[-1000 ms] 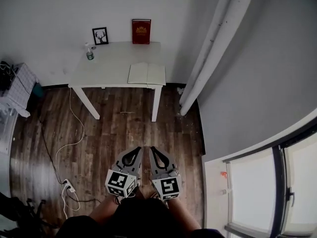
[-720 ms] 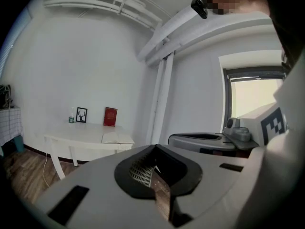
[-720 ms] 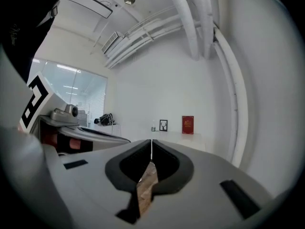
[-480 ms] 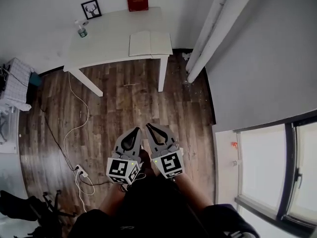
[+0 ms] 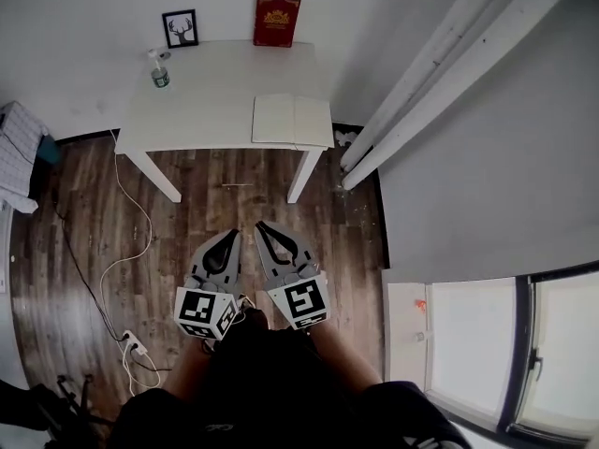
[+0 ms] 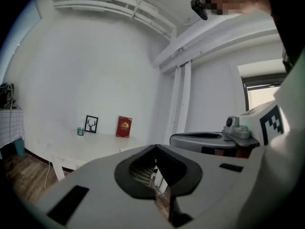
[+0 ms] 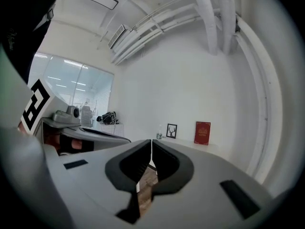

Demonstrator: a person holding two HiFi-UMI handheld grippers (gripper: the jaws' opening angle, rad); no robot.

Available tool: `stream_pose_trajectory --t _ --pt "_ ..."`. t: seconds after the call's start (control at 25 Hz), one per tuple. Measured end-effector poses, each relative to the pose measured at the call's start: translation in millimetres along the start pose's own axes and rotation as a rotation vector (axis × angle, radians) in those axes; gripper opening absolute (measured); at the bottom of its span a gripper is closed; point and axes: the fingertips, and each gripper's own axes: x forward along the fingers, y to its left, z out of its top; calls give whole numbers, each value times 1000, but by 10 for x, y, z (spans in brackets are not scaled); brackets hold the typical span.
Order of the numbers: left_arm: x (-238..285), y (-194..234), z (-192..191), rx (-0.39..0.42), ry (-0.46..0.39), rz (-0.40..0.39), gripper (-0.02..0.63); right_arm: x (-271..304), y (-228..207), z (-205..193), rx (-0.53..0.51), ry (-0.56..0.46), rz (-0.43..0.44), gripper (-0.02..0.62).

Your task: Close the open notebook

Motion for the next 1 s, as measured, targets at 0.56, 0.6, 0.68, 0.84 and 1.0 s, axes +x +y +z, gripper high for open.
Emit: stream_pose_trajectory --t 0.56,0.6,0.68,0.84,1.0 --pt "876 542 -273 -85 82 0 3 780 -577 -463 54 114 15 25" --pt "971 574 -269 -78 89 2 3 869 -633 -499 58 113 28 25" --pt "1187 644 -222 -52 103 -4 3 1073 -756 -530 71 104 51 25" --pt "1616 772 20 -2 115 -27 3 1471 -1060 -405 76 86 77 25" --pt "2102 802 124 4 127 -23 3 1701 -1562 -352 82 63 49 25"
